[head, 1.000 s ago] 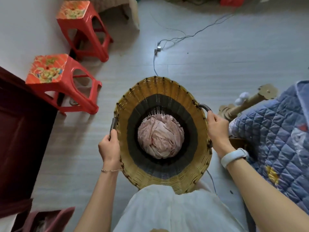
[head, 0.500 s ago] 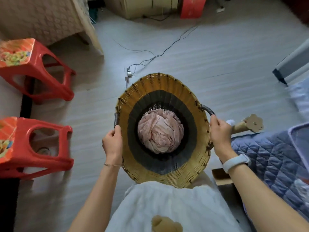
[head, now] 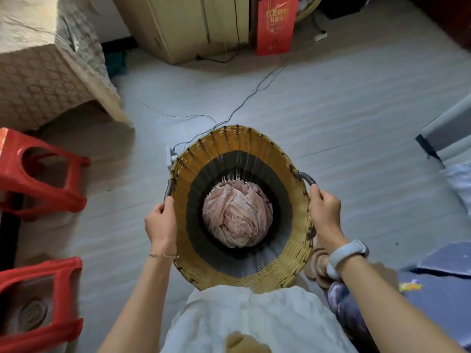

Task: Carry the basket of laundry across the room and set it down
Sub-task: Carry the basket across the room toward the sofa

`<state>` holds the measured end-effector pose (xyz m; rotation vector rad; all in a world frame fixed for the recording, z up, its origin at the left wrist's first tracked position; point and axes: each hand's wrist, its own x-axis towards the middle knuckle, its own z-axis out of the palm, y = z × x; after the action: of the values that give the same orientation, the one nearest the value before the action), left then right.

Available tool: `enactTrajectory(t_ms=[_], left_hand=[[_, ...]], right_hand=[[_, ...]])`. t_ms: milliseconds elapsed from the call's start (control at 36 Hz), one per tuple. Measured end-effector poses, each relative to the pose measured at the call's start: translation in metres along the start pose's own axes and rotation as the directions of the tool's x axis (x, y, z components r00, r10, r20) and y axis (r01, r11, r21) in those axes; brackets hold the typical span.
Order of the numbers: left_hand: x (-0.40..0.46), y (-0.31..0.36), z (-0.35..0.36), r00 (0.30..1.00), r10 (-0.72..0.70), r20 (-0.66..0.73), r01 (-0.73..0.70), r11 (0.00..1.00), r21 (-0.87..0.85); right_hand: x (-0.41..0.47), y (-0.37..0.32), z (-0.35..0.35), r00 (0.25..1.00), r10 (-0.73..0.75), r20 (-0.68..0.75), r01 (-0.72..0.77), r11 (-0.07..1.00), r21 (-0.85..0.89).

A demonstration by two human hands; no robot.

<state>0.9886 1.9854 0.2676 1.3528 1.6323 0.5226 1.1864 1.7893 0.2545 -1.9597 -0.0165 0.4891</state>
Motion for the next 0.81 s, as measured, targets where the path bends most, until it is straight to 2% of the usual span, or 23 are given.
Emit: enactTrajectory(t_ms=[111, 306, 583, 806], left_hand=[[0.014, 0.061, 0.054, 0.996, 0.08, 0.031, -0.079, 0.997, -0.018], [0.046, 0.129, 0.151, 0.99, 0.054, 0.134, -0.05, 0.998, -0.031], [0.12, 0.229, 0.323, 0.955, 0.003, 0.297, -0.003, 1.0, 0.0], [0.162, 0.344, 0.465, 0.913, 0.035, 0.406, -0.074, 0.994, 0.08]], right_hand=[[0.064, -0.033, -0.017, 0.998, -0.029, -0.053, 0.029, 1.0, 0.009], [0.169, -0.072, -0.041, 0.988, -0.076, -0.134, 0.076, 0.997, -0.005], [0.342, -0.107, -0.065, 0.963, -0.01, -0.268, -0.011, 0.997, -0.077], [0.473, -0.168, -0.091, 0.92, 0.062, -0.388, -0.076, 0.997, -0.02]])
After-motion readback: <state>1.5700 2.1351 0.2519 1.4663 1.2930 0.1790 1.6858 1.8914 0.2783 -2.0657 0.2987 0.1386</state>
